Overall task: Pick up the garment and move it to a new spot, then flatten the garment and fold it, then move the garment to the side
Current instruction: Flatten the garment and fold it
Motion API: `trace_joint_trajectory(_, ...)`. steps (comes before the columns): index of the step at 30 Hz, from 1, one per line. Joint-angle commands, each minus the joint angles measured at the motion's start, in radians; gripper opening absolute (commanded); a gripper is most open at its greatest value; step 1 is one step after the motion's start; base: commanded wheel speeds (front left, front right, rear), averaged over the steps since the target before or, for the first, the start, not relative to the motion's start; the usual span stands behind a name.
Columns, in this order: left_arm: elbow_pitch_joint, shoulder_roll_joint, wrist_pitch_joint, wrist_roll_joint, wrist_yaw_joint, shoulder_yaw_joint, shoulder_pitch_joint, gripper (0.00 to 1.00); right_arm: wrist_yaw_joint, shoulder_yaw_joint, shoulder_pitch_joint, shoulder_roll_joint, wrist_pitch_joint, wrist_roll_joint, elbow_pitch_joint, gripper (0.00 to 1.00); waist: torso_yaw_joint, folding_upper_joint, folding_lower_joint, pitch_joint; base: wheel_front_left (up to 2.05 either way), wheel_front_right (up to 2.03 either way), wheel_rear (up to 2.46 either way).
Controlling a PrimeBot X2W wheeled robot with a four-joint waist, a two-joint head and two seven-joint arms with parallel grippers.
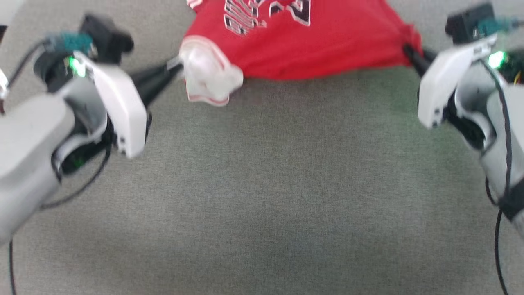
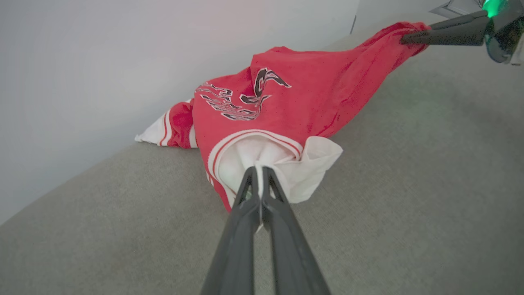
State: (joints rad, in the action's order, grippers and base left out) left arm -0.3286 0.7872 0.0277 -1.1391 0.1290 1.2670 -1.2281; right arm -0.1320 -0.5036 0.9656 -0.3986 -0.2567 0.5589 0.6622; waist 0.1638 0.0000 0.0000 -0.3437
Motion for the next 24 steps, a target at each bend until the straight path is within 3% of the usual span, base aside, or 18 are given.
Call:
trace_joint_trajectory(1,0.031,0.021,0.021,-0.024,0.001,0.003,0.044,0.0,0.002,0.002,-0.056,-0.019,-0.022,0.024,-0.048,0.0,0.0,0.0,0.0,0.028,0.0,0.0,0.0)
trace_joint_trajectory(5,0.117,0.063,0.057,-0.051,-0.002,0.008,0.151,0.0,0.002,0.025,-0.195,-0.082,-0.095,0.059,-0.167,0.0,0.001,0.0,0.0,0.065,0.0,0.0,0.0)
trace_joint_trajectory(10,0.213,0.099,0.072,-0.051,-0.043,0.011,0.271,0.0,0.002,0.099,-0.377,-0.125,-0.185,0.064,-0.309,0.0,0.002,0.0,0.0,0.101,0.0,0.0,0.0)
trace_joint_trajectory(14,0.292,0.128,0.073,-0.019,-0.088,0.013,0.371,0.0,0.002,0.207,-0.563,-0.116,-0.296,0.052,-0.445,0.0,-0.001,0.0,0.0,0.125,0.0,0.0,0.0)
trace_joint_trajectory(24,0.387,0.135,0.099,-0.001,-0.142,0.013,0.523,0.0,0.002,0.358,-0.858,-0.087,-0.574,0.014,-0.69,0.0,-0.009,0.0,0.0,0.137,0.0,0.0,0.0)
